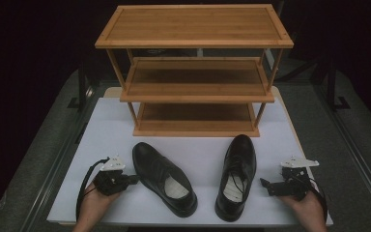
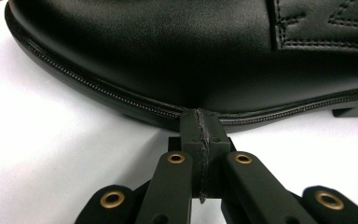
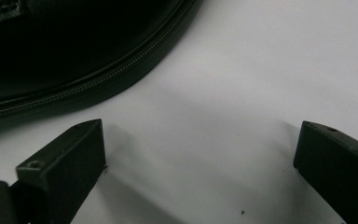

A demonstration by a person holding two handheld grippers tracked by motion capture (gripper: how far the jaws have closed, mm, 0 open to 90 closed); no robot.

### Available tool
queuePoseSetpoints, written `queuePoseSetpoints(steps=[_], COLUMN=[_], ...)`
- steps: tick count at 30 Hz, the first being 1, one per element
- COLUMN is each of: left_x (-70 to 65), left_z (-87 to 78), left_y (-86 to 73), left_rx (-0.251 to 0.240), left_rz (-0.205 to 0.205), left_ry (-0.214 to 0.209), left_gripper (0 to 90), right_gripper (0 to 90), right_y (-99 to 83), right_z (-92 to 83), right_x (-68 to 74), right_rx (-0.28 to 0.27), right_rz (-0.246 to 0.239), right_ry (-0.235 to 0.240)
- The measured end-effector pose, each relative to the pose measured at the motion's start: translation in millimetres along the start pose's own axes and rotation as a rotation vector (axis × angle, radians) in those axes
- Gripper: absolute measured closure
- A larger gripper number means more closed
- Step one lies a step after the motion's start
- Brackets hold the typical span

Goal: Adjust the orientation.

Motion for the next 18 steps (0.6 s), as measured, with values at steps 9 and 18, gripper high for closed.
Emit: queuePoseSetpoints(steps=[9, 18], left_x=[5.4, 8.5], left_z=[11.5, 25.5], left_y=[16.9, 35.6], left_rx=[0.000, 0.004], left_rz=[0.010, 0.028], left_ry=[0.001, -0.002], left_gripper=[90.0, 90.0], right_gripper=[1.5, 1.5], right_y=[0.0, 0.0], right_z=[0.0, 0.1], right_x=[0.0, 0.1], right_rx=[0.000, 0.001], right_rz=[0.001, 0.002], right_ry=[0.001, 0.000])
Point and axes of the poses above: each handheld gripper's, and its own axes: z roughly forward along the jaws, y roughly out of its top, x roughly to its left, the point moved 4 cm from there along z, roughly forward along the jaws, and after that the axes turned 5 degrees about x, right-handed, at the moved point
